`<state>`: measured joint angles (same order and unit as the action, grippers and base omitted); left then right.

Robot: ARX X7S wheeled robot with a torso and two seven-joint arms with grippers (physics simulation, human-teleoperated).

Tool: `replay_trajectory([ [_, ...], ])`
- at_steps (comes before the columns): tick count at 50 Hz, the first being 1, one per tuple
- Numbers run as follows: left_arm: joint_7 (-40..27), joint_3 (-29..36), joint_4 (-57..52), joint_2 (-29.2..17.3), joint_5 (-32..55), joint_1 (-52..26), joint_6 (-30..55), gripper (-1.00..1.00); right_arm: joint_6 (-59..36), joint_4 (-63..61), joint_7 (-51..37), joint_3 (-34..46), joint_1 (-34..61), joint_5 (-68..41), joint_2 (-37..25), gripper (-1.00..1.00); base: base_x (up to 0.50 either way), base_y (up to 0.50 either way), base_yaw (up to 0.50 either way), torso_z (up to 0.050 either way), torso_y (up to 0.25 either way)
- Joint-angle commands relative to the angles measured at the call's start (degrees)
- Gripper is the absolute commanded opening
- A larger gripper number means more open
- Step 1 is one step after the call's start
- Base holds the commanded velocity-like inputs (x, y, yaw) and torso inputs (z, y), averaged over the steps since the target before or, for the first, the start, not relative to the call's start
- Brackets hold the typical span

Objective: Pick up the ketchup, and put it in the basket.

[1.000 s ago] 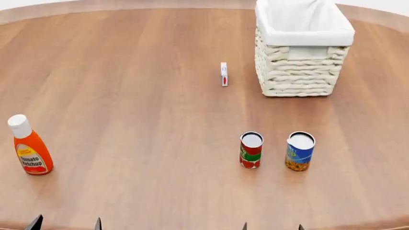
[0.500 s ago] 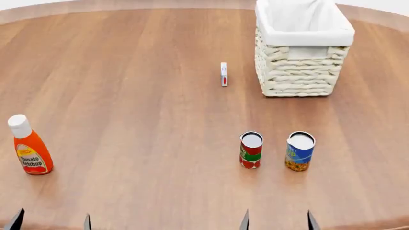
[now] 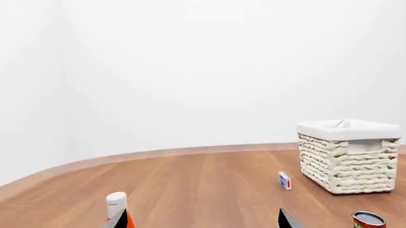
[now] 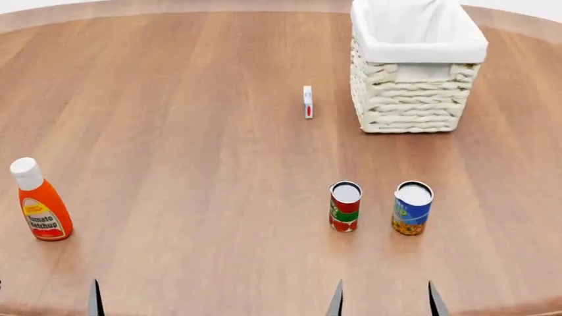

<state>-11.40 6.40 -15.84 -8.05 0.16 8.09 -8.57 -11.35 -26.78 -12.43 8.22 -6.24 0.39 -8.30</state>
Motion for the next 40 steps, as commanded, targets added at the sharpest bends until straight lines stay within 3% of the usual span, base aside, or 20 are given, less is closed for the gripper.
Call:
replay_trajectory([
  [1, -0.93, 0.28, -0.94, -0.61, 0.39, 0.35, -0.66, 1.0, 3.57, 0.09, -0.66, 1.49, -0.6, 1.08, -1.16, 1.0, 0.3, 0.0, 0.0, 0.0, 0.0],
  [40, -3.3, 2.46, 2.7, -2.21, -1.31, -0.74, -2.3, 1.0, 4.48, 2.92, -2.87, 2.32, -0.04, -0.72, -1.98, 1.0, 0.5, 0.0, 0.0, 0.0, 0.0],
])
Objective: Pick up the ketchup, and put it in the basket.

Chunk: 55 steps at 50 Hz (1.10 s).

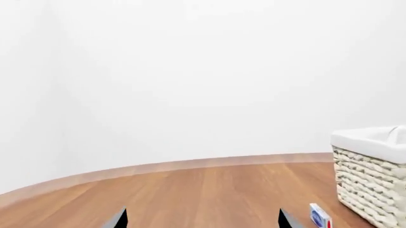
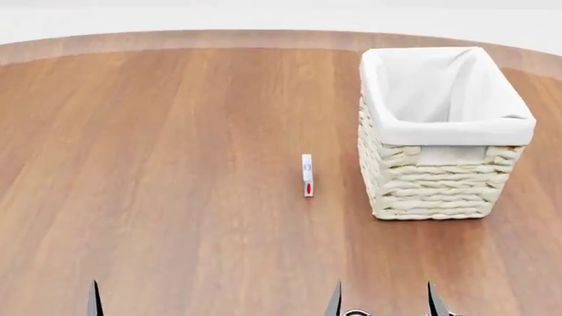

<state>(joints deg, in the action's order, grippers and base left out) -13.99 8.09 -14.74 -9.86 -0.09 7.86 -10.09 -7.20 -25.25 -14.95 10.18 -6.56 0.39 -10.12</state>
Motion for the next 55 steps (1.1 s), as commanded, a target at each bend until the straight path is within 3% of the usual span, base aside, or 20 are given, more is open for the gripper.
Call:
replay_trajectory([
  [1, -0.75, 0.79, 1.6, -0.45, -1.03, -0.52, -0.79, 1.0, 0.35, 1.42, -0.42, 0.37, 0.3, -0.76, -0.17, 1.0, 0.5, 0.0, 0.0, 0.0, 0.0],
  [26, -1.64, 1.87, 2.58, -1.35, -1.1, -0.99, -1.07, 1.0, -0.12, 2.81, -1.97, 1.32, 0.67, -0.34, -0.92, 1.0, 0.5, 0.0, 0.0, 0.0, 0.001],
  [41, -2.1, 2.4, 3.16, -1.87, -1.01, -1.21, -1.37, 1.0, -0.61, 2.4, -1.08, 2.64, 0.59, -2.12, -1.91, 1.0, 0.0, 0.0, 0.0, 0.0, 0.0],
  [55, -2.68, 2.91, 3.9, -2.1, -1.06, -1.67, -1.24, 1.0, 0.24, 3.03, -1.84, 2.79, 1.12, -2.91, -2.44, 1.0, 0.0, 0.0, 0.5, 0.0, 0.0],
])
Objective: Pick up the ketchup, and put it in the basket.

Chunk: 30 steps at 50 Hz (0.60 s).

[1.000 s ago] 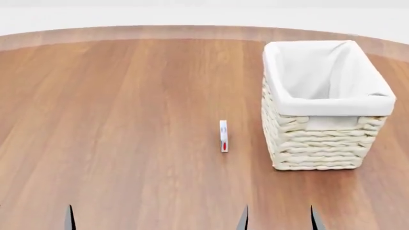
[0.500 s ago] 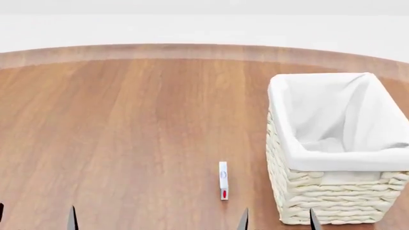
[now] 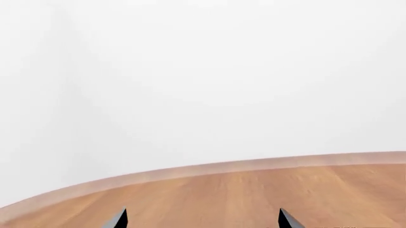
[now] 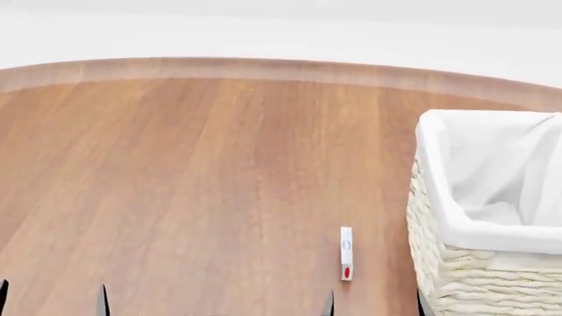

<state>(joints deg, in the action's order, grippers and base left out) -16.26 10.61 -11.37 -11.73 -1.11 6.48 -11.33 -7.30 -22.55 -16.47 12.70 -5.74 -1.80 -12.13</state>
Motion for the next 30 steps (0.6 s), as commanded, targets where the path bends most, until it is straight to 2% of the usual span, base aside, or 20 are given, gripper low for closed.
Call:
replay_trajectory([
  [1, -0.45, 0.41, 0.67, -0.24, -0.03, -0.37, -0.01, 1.0, 0.42, 0.36, -0.33, 0.18, 0.32, -0.94, -0.41, 1.0, 0.0, 0.0, 0.5, 0.0, 0.0],
  [10, -0.73, 0.67, 0.72, -0.5, 0.07, -0.52, 0.04, 1.0, 0.95, 0.99, -1.32, 0.25, 0.4, -1.02, -0.56, 1.0, 0.0, 0.0, 0.48, 0.0, 0.0],
  [22, 0.65, 1.23, -2.49, -1.88, 1.95, 0.25, 2.25, 1.0, 1.64, 1.24, -1.59, 0.76, 0.23, -1.83, -0.94, 1.0, 0.0, 0.0, 0.0, 0.0, 0.0],
  [25, 1.59, 1.52, -6.61, -3.11, 2.85, 1.72, 4.44, 1.0, 1.56, 0.93, -1.71, 1.03, 0.06, -1.67, -1.19, 1.0, 0.0, 0.0, 0.0, 0.0, 0.0],
  [30, 1.85, 1.3, -10.65, -6.03, 1.67, 7.45, 2.26, 1.0, 1.99, 0.81, -1.71, 1.43, -0.35, -1.83, -1.39, 1.0, 0.0, 0.0, 0.0, 0.0, 0.0],
])
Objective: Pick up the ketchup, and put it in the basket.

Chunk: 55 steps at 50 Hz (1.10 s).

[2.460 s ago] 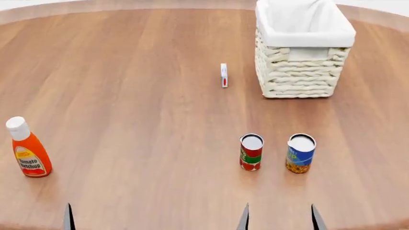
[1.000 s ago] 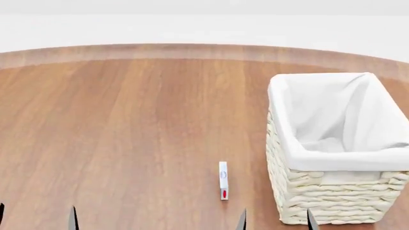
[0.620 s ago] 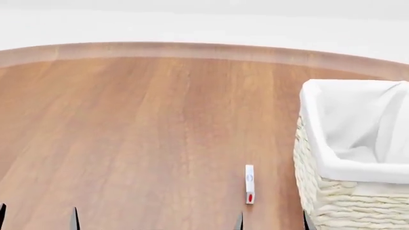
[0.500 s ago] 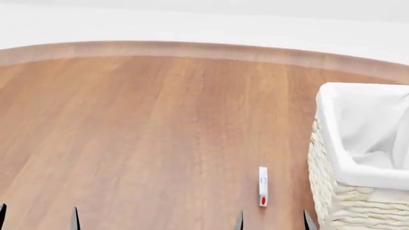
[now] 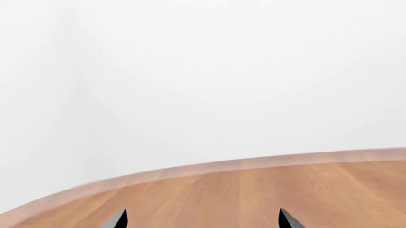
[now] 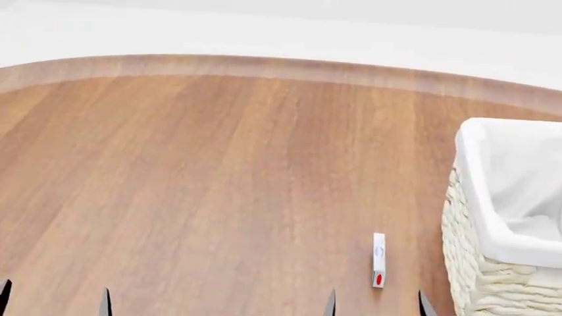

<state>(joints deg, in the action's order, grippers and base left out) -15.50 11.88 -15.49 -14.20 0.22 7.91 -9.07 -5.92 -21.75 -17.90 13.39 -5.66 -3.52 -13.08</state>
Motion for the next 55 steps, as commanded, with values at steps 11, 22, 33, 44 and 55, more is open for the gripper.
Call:
replay_trajectory([
  [11, 0.53, -5.25, -7.36, -6.63, 7.18, 16.43, -4.1, 1.0, 0.9, 0.96, -0.51, 1.5, -0.12, 0.06, -0.53, 1.0, 0.0, 0.0, 0.0, 0.0, 0.0],
  [22, -0.16, -6.23, -9.76, -7.94, 7.55, 26.04, -6.2, 1.0, 1.03, 1.11, -0.76, 1.45, -0.02, -0.56, -0.79, 1.0, 0.0, 0.0, 0.0, 0.0, 0.0],
  [33, 0.55, -5.27, -6.79, -8.85, 6.48, 31.78, -8.98, 1.0, 1.42, 2.69, -0.63, 1.99, 0.75, -1.15, -0.68, 1.0, 0.0, 0.0, 0.0, 0.0, 0.0],
  [44, -0.27, -5.42, -5.06, -9.04, 9.4, 35.3, -8.56, 1.0, 1.82, 3.54, -0.63, 2.36, 1.03, -1.63, -0.81, 1.0, 0.0, 0.0, 0.0, 0.0, 0.0],
  [55, -1.71, -5.71, -4.6, -9.37, 14.37, 35.71, -3.92, 1.0, 1.62, 3.12, -1.03, 2.42, 0.81, -1.88, -1.1, 1.0, 0.0, 0.0, 0.0, 0.0, 0.0],
])
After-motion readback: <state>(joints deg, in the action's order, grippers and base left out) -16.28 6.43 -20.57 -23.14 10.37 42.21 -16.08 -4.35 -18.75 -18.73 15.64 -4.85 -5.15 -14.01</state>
